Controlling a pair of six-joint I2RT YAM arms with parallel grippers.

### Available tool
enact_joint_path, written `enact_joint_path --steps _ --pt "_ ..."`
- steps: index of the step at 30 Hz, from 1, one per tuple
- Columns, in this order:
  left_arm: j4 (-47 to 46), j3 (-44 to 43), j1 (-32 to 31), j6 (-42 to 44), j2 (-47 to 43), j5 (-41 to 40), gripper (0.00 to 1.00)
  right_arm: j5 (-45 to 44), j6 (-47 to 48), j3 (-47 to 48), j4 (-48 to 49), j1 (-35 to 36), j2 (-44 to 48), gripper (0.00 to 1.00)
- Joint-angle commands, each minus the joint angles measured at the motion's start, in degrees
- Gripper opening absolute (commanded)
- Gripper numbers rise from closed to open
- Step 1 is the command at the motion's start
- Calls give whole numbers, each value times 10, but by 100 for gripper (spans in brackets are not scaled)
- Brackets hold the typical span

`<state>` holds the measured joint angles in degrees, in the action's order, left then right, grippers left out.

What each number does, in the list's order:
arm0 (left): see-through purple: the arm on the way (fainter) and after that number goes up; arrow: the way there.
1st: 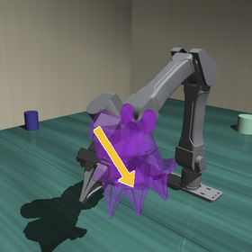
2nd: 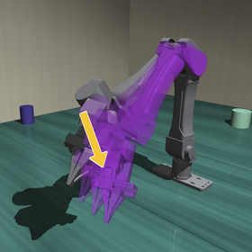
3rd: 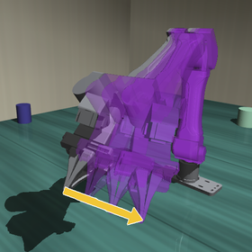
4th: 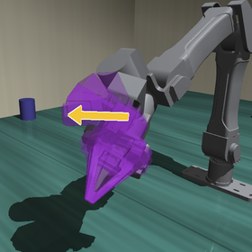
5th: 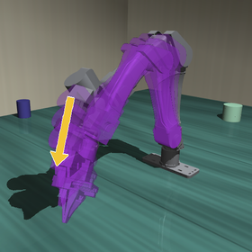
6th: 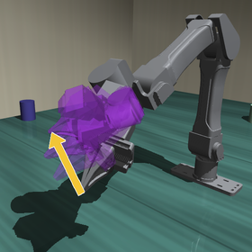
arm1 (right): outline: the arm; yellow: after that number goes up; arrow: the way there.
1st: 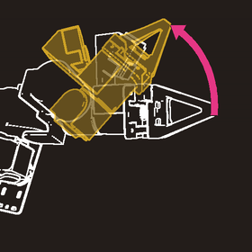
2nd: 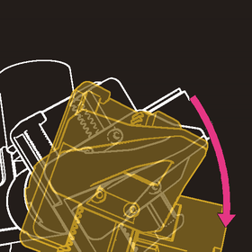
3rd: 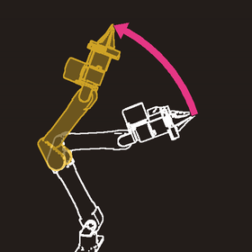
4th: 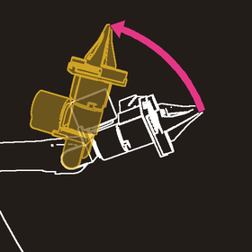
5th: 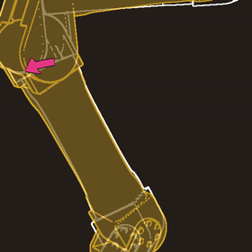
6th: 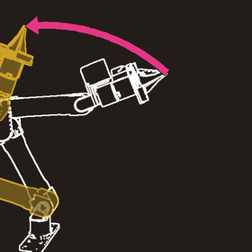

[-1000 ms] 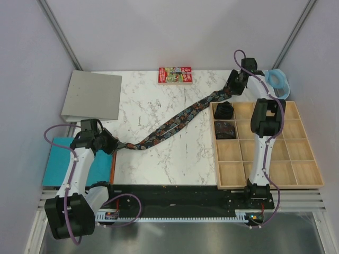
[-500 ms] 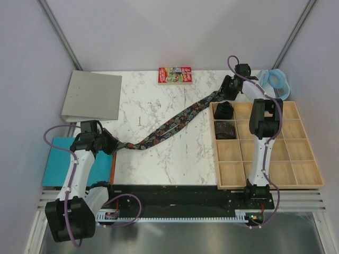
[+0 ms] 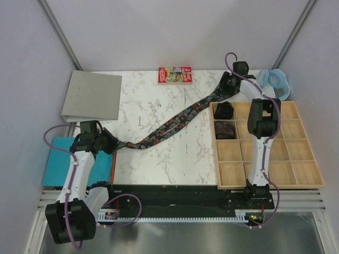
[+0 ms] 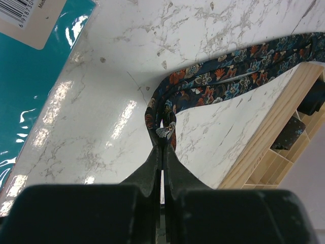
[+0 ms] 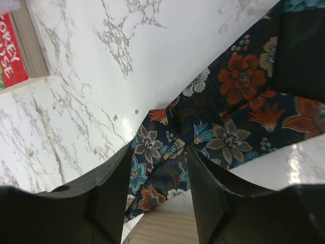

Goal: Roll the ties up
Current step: Flatten out the tie at the center of the board.

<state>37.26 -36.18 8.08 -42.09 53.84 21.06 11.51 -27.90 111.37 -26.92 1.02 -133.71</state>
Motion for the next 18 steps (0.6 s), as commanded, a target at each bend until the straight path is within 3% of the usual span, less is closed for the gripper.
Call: enact_joint_path --steps 1,11,14,15,18 --pt "-16 1 3 22 -8 15 2 -20 -6 45 13 20 -36 56" --pt "-17 1 3 23 -8 14 2 -56 -2 63 0 36 -61 55" --pt "-16 1 3 23 -8 14 2 -58 -4 56 2 38 -67 47" --pt "-17 1 3 23 -8 14 2 -59 -7 50 5 37 -68 38" --pt "-17 1 3 23 -8 14 2 -59 -9 39 12 39 -69 28"
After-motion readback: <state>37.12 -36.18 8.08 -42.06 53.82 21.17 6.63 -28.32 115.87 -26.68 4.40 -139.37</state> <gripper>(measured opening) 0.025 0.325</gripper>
